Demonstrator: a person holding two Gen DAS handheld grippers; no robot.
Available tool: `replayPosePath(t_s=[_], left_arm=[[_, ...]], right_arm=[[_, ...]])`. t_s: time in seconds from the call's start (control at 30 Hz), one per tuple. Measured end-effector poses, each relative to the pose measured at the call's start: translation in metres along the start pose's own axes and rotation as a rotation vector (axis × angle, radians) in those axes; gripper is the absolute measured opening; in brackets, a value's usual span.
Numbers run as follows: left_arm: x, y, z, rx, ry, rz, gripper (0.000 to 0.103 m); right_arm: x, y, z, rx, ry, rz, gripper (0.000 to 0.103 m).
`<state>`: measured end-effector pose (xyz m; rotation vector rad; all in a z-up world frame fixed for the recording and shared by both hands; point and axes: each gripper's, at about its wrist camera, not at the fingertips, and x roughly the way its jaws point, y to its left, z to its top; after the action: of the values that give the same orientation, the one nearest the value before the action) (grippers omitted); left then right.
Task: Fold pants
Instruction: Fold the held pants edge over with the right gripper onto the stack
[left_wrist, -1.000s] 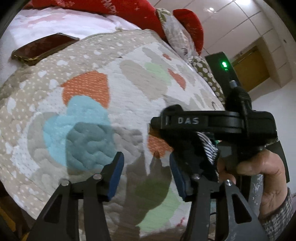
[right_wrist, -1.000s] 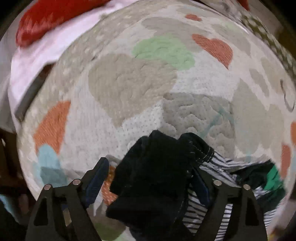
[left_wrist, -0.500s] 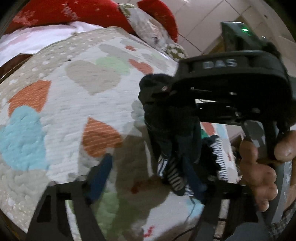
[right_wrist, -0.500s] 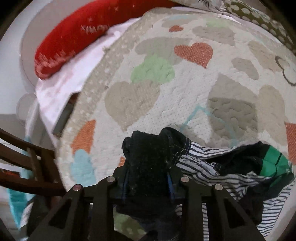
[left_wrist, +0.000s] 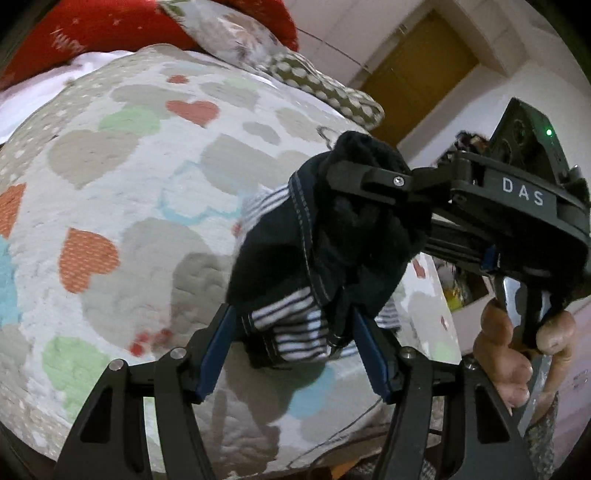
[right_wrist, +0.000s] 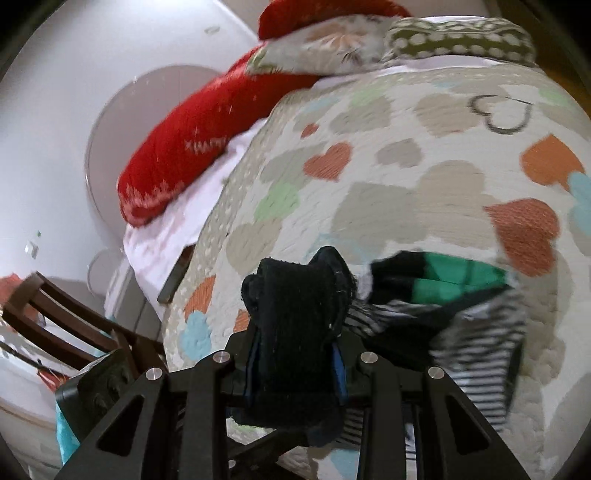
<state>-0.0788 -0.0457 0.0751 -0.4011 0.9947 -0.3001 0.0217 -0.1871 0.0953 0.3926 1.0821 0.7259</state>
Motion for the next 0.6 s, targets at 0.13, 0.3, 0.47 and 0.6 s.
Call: replayPosePath(t_s=[0.13, 0.3, 0.47, 0.6], left_arm=[[0.009, -0.011, 0.0, 0.009, 0.036, 0.011, 0.064], [0.015, -0.008, 0.009, -0.029, 0.061, 0.006, 0.064], [0.014, -0.011, 0.026, -0.028, 0.023, 0.052, 0.065], [0.031, -0.023, 0.028, 0.021, 0.041, 0.082, 0.065]], right_arm=[[-0.022, -0.04, -0.011, 0.068, -0.052, 0.028, 0.034], [-0.038, -0.09, -0.026, 0.118, -0.097, -0.065, 0.039], [-0.072, -0.106, -0.036, 0.105, -0.206, -0.225, 0.062], [-0.106, -0.104, -0.039, 0.141, -0.327, -0.052, 0.062]])
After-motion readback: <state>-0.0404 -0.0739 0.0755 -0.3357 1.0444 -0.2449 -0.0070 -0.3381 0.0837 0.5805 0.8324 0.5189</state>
